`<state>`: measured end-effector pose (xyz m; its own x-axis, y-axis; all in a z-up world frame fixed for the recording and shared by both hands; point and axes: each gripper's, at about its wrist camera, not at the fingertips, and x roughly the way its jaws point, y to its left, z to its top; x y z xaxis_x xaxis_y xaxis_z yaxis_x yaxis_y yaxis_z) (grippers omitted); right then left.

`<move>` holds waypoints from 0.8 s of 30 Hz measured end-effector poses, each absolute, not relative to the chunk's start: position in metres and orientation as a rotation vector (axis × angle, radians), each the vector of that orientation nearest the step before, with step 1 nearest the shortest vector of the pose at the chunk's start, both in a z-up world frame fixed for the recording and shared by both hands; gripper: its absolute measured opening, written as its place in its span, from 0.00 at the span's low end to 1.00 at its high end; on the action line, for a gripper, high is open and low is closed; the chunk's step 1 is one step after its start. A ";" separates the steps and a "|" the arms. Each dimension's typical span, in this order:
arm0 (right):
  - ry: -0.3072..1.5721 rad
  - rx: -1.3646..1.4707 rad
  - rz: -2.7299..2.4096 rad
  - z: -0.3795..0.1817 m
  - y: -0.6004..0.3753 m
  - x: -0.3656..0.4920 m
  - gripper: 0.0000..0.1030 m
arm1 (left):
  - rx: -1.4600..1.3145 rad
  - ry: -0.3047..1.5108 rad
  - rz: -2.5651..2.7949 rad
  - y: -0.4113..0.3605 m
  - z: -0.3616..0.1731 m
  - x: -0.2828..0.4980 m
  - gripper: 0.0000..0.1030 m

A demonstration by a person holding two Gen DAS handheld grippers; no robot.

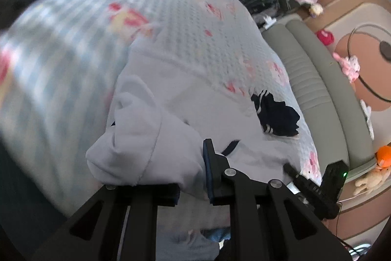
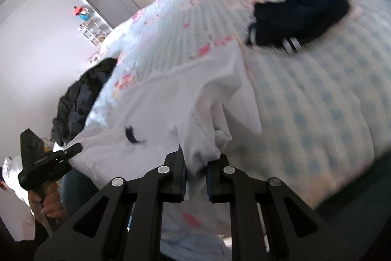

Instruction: Fold clothes

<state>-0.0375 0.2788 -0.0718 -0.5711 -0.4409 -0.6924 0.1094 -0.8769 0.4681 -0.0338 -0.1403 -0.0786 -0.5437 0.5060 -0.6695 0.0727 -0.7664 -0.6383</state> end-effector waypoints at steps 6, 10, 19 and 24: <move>-0.703 1.239 -2.553 -0.065 0.283 -0.132 0.24 | -1.157 -0.863 2.569 -0.158 -0.045 -0.093 0.59; -0.662 1.205 -2.590 -0.073 0.287 -0.136 0.39 | -1.198 -0.814 2.664 -0.174 -0.074 -0.093 0.68; -0.459 1.409 -2.660 -0.124 0.287 -0.159 0.66 | -1.464 -0.863 2.481 -0.167 -0.172 -0.114 0.68; -0.346 1.525 -2.528 -0.163 0.276 -0.173 0.72 | -1.457 -0.722 2.508 -0.149 -0.170 -0.115 0.51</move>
